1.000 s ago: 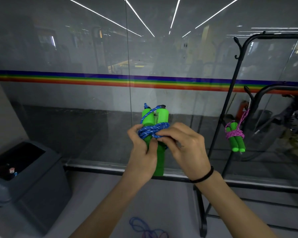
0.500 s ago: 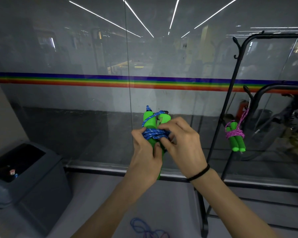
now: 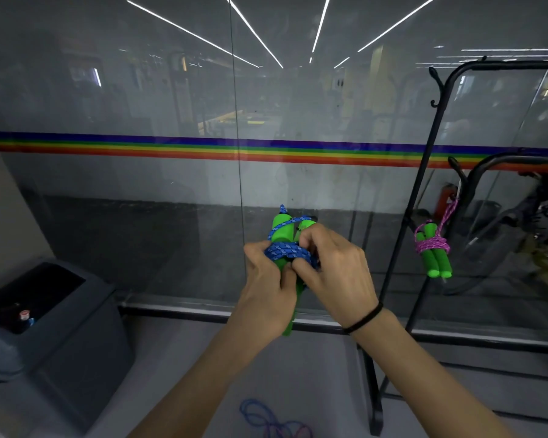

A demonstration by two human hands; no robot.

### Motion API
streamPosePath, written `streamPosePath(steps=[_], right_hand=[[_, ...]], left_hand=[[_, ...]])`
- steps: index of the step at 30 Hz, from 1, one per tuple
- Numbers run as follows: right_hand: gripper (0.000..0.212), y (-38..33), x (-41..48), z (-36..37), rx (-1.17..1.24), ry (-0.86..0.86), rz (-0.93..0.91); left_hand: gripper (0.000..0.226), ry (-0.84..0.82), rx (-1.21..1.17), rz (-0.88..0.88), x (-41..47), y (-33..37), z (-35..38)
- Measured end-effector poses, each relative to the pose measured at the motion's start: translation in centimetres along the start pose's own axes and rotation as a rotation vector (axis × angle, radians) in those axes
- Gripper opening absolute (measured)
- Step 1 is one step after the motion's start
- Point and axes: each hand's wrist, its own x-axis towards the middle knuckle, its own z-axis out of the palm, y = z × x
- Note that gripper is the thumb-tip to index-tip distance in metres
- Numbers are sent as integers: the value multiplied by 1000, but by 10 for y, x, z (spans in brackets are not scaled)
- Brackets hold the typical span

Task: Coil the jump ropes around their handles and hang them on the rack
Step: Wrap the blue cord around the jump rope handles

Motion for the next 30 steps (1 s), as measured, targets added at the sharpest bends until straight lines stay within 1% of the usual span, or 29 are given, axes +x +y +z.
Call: streamPosePath(steps=[6, 11, 17, 24, 26, 30], right_hand=[[13, -3, -1, 0, -25, -29, 12], [13, -6, 0, -6, 12, -59, 41], [13, -9, 1, -11, 39, -89, 85], [14, -14, 4, -17, 60, -124, 61], [17, -17, 3, -19, 89, -165, 64], [19, -20, 2, -24, 238, -231, 142]], left_hand=[[15, -2, -34, -11, -2, 2, 0], [18, -7, -45, 31, -4, 5, -3], [22, -25, 14, 14, -3, 9, -9], [18, 33, 120, -7, -5, 16, -11], [15, 52, 140, -18, -4, 16, -13], [12, 67, 152, -49, -2, 15, -15]])
